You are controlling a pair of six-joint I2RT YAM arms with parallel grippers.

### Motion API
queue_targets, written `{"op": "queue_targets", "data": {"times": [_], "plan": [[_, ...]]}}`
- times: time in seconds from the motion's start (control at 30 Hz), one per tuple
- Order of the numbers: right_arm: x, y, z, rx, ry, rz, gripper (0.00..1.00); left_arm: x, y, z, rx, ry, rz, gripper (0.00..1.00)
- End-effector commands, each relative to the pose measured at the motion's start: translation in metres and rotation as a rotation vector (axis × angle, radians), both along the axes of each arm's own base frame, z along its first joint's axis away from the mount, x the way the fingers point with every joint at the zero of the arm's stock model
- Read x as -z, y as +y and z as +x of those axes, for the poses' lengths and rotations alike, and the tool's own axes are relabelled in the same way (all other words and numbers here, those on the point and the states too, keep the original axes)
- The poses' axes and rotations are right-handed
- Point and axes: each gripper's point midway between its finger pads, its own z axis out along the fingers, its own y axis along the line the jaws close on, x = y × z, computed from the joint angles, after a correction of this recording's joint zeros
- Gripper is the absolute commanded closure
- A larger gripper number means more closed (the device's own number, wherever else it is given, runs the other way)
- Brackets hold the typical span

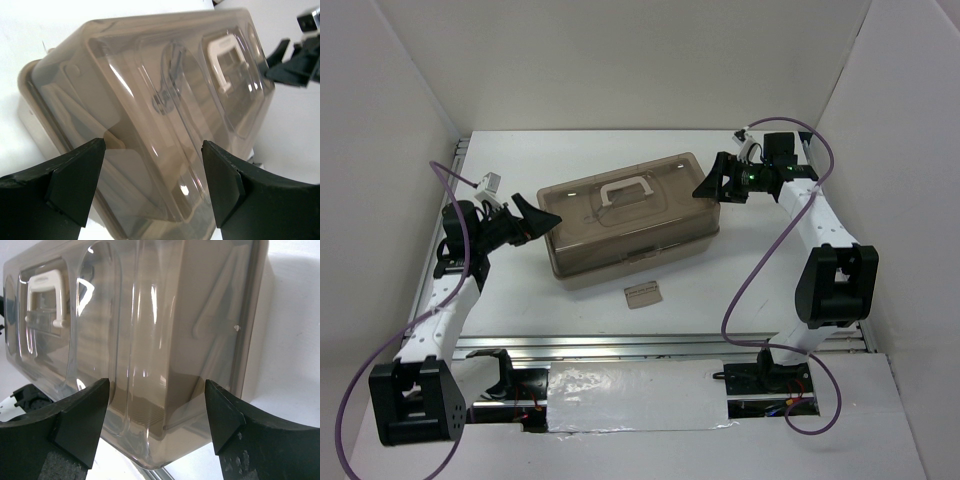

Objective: Sort the tools into containers

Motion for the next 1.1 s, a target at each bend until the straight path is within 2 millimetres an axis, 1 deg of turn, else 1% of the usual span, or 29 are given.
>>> {"op": "queue_targets", "data": {"times": [0.0,0.03,0.07,0.13,0.17,0.2,0.27,0.3,0.33,0.37,0.4,0.43,0.47,0.5,0.57,0.6,0.63,0.67,0.7,0.73,0.77,0.8,0.83,0.87,0.9,0.93,1.0,1.03,1.07], "plan": [[0.025,0.023,-0.047,-0.080,0.151,0.028,0.34,-0.050,-0.022,0.024,0.132,-0.227,-0.026,0.09],[0.031,0.024,-0.053,-0.075,0.172,0.026,0.38,-0.050,-0.021,0.031,0.129,-0.242,-0.017,0.10],[0.027,0.028,-0.057,-0.085,0.158,0.023,0.40,-0.042,-0.020,0.039,0.134,-0.223,-0.018,0.12],[0.028,0.029,-0.064,-0.081,0.157,0.011,0.44,-0.042,-0.019,0.050,0.137,-0.239,0.004,0.14],[0.028,0.030,-0.066,-0.081,0.156,0.008,0.43,-0.049,-0.017,0.055,0.133,-0.257,0.016,0.15],[0.031,0.027,-0.067,-0.068,0.161,-0.007,0.37,-0.048,-0.015,0.058,0.136,-0.261,0.034,0.15],[0.026,0.023,-0.068,-0.057,0.148,-0.011,0.31,-0.054,-0.013,0.059,0.132,-0.275,0.057,0.13],[0.022,0.021,-0.066,-0.046,0.136,-0.019,0.22,-0.050,-0.010,0.058,0.128,-0.263,0.094,0.12],[0.013,0.019,-0.065,-0.037,0.111,-0.018,0.18,-0.053,-0.008,0.056,0.121,-0.265,0.125,0.12],[0.007,0.016,-0.065,-0.026,0.096,-0.024,0.13,-0.065,-0.004,0.057,0.111,-0.285,0.163,0.09],[-0.005,0.011,-0.060,-0.001,0.055,-0.041,0.01,-0.068,0.003,0.059,0.100,-0.304,0.237,0.07],[-0.024,0.010,-0.062,0.005,-0.007,-0.047,0.00,-0.055,0.013,0.054,0.069,-0.212,0.275,0.02],[-0.036,0.006,-0.064,0.007,-0.046,-0.065,0.00,-0.076,0.024,0.059,0.039,-0.242,0.331,0.01],[-0.061,0.001,-0.060,0.024,-0.121,-0.079,0.00,-0.077,0.035,0.060,0.039,-0.253,0.423,0.01],[-0.103,-0.015,-0.062,0.087,-0.274,-0.140,0.00,-0.075,0.061,0.056,0.009,-0.172,0.572,0.01],[-0.124,-0.032,-0.065,0.156,-0.362,-0.184,0.00,-0.070,0.080,0.059,-0.059,-0.120,0.648,0.01],[-0.131,-0.042,-0.066,0.181,-0.417,-0.224,0.00,-0.063,0.091,0.051,-0.093,-0.044,0.683,0.01],[-0.146,-0.055,-0.076,0.231,-0.497,-0.261,0.00,-0.060,0.103,0.046,-0.108,-0.029,0.746,0.01],[-0.153,-0.070,-0.073,0.302,-0.561,-0.321,0.00,-0.049,0.114,0.040,-0.132,0.014,0.787,0.01],[-0.135,-0.091,-0.073,0.347,-0.559,-0.392,0.00,-0.039,0.124,0.032,-0.141,0.045,0.820,0.01],[-0.141,-0.103,-0.084,0.396,-0.606,-0.423,0.00,-0.035,0.130,0.026,-0.163,0.052,0.843,0.01],[-0.141,-0.126,-0.082,0.490,-0.636,-0.484,0.00,-0.020,0.138,0.011,-0.190,0.079,0.870,0.01],[-0.122,-0.135,-0.091,0.523,-0.622,-0.510,0.00,-0.015,0.142,0.006,-0.199,0.068,0.891,0.01],[-0.114,-0.149,-0.093,0.565,-0.617,-0.536,0.00,0.000,0.142,-0.009,-0.203,0.078,0.902,0.01],[-0.105,-0.153,-0.097,0.573,-0.613,-0.555,0.00,0.005,0.143,-0.015,-0.211,0.075,0.913,0.01],[-0.078,-0.161,-0.100,0.597,-0.567,-0.581,0.00,0.011,0.143,-0.020,-0.198,0.068,0.929,0.01],[-0.071,-0.166,-0.109,0.626,-0.587,-0.602,0.00,0.023,0.140,-0.036,-0.210,0.053,0.928,0.01],[-0.056,-0.166,-0.112,0.618,-0.567,-0.606,0.00,0.027,0.139,-0.040,-0.214,0.051,0.922,0.01],[-0.055,-0.165,-0.117,0.623,-0.580,-0.604,0.00,0.024,0.137,-0.045,-0.220,0.028,0.922,0.01]]}}
